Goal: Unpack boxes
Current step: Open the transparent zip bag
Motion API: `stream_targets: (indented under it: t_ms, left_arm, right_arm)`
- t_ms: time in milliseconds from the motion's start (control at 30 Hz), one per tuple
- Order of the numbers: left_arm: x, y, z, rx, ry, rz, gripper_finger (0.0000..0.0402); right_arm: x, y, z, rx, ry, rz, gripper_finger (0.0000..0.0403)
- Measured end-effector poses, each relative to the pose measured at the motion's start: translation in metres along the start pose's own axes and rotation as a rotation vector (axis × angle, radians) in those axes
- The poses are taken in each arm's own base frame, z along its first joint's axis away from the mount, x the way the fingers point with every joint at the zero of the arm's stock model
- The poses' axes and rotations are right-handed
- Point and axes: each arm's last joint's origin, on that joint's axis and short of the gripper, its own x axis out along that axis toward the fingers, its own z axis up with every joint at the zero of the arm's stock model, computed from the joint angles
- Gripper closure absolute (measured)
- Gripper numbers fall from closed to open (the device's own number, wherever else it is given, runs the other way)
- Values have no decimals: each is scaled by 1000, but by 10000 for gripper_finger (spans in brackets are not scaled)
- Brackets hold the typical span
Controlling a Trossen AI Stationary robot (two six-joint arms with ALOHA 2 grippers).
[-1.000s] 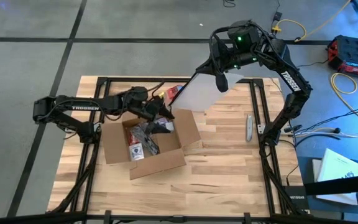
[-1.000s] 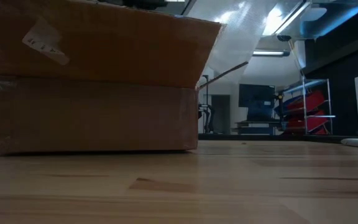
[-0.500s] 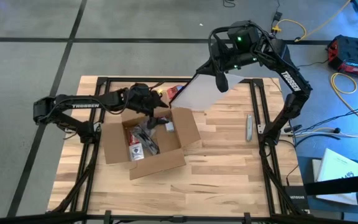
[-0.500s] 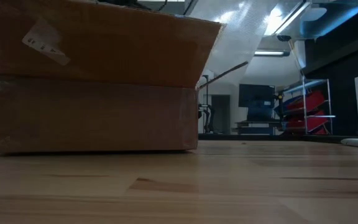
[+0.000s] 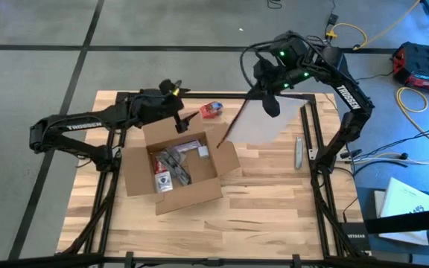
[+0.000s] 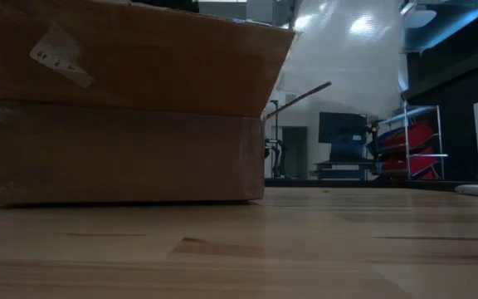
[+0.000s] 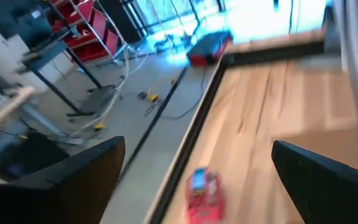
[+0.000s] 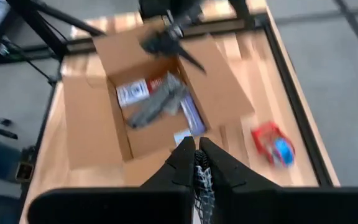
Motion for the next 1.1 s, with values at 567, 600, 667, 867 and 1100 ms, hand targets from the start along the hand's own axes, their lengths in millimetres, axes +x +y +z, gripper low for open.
stream_targets:
  t_ms: [567, 600, 667, 867, 1100]
  left_arm:
    - [-6, -10, 6, -209, -82, -297, 7]
    - [-6, -10, 6, -209, -85, -314, 7]
    - [-6, -11, 6, -207, -92, -345, 7]
    - [-6, -12, 8, -183, -120, -379, 7]
    - [4, -12, 17, -117, -257, -338, 7]
  right_arm:
    - [7, 6, -10, 209, 107, 132, 403]
    - [7, 7, -10, 211, 105, 159, 403]
    - [7, 8, -9, 210, 97, 193, 403]
    - [7, 9, -2, 183, 24, 285, 403]
    - [5, 10, 15, 20, -160, 403, 403]
